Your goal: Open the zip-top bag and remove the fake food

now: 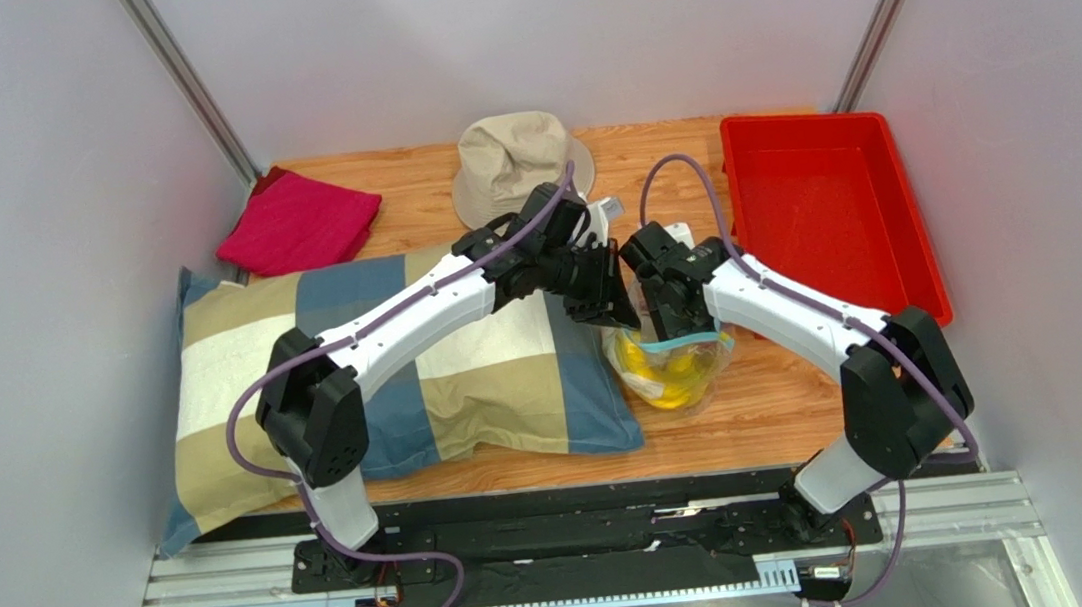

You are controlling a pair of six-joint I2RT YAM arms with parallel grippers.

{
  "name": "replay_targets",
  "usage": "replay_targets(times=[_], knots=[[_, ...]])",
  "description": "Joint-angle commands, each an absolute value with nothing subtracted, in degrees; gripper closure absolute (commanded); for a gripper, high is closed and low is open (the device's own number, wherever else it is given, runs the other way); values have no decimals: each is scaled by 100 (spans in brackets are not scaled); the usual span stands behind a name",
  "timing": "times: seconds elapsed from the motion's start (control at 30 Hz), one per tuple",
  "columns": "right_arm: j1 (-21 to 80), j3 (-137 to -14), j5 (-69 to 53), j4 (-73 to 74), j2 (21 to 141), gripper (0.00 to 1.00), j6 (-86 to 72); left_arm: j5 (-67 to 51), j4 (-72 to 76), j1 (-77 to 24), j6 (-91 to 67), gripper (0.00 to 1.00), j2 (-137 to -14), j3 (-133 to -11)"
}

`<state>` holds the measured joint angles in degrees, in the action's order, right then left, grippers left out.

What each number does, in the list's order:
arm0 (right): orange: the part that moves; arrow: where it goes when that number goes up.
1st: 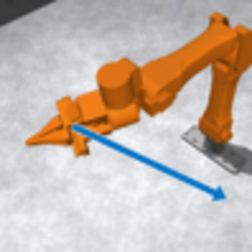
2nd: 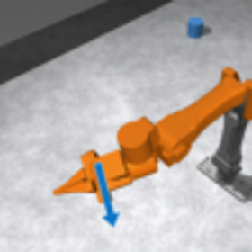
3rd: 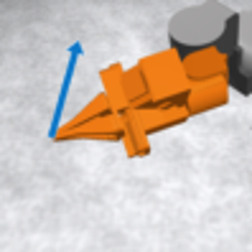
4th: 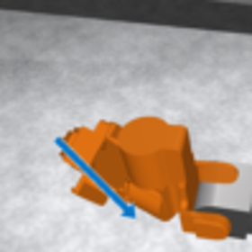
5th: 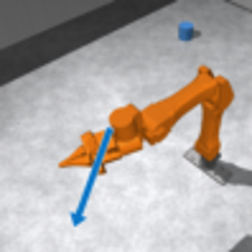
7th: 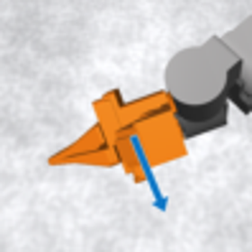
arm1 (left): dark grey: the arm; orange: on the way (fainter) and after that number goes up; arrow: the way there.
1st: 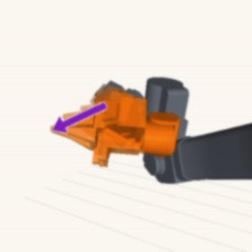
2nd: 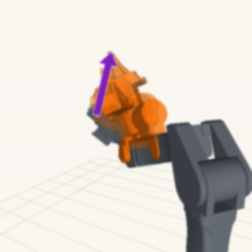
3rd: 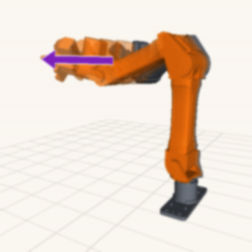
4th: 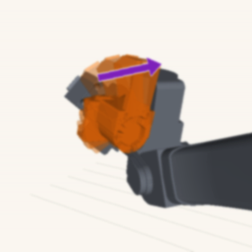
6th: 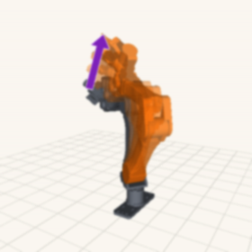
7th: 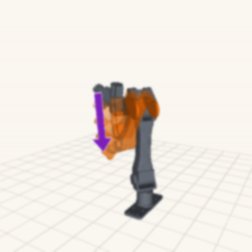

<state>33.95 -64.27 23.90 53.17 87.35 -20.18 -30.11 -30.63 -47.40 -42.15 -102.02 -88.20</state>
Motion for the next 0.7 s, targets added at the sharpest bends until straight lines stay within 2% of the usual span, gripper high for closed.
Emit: replay_targets(times=[0.0,0.03,0.17,0.23,0.53,0.63,0.67], knots=[[3401,-6319,2391,5036,9000,45,-1995,-3331,-2953,-4816,-4025,100,-10248,-9132],[3401,-6311,2399,5045,8948,48,-2004,-3340,-2953,-4816,-4025,100,-10248,-9123],[3419,-6433,2347,5281,8440,77,-2074,-3375,-2944,-4816,-4043,100,-10257,-9123],[3419,-6574,2242,5466,8254,85,-2162,-3384,-2909,-4825,-4078,100,-10257,-9123],[3419,-7672,520,6231,7858,87,-3278,-3489,-2628,-4895,-4394,100,-10318,-9167],[3419,-7883,247,6468,7683,92,-3427,-3437,-2532,-4931,-4473,100,-10301,-9193],[3419,-7919,168,6582,7629,97,-3436,-3419,-2540,-4939,-4474,100,-10283,-9202]])
